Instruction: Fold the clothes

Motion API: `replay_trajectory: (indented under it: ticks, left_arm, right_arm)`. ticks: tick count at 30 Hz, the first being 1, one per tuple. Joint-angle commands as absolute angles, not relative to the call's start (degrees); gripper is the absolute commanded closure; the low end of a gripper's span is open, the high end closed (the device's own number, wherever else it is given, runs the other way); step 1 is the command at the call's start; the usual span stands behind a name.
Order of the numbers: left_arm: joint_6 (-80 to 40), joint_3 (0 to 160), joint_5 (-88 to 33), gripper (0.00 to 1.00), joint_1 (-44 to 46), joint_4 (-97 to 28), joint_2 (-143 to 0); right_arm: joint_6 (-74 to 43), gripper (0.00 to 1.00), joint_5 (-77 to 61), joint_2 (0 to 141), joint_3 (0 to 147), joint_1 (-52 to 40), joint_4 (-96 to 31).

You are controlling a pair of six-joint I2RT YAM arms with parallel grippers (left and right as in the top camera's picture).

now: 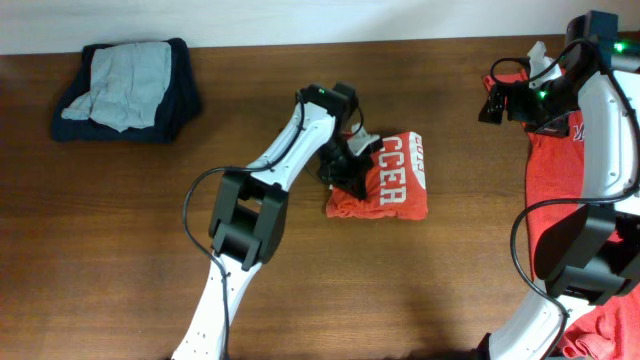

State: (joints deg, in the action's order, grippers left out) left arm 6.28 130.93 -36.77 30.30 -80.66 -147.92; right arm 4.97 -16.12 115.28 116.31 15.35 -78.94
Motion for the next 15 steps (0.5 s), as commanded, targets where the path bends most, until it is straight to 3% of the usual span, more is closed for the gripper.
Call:
replay_trajectory:
  ticks: [1,15]
  left_arm:
    - [7.44,131.28,-37.74,1.0,29.82,-81.52,-151.96]
    - [8.14,140.86,-38.87,1.0,28.64,-83.22,-150.26]
  right_arm:
    - [5.54,0.01,-15.84,114.08,117.27,15.46,-79.09]
    - [5.54,0.01,-15.84,114.08,117.27,15.46,-79.09]
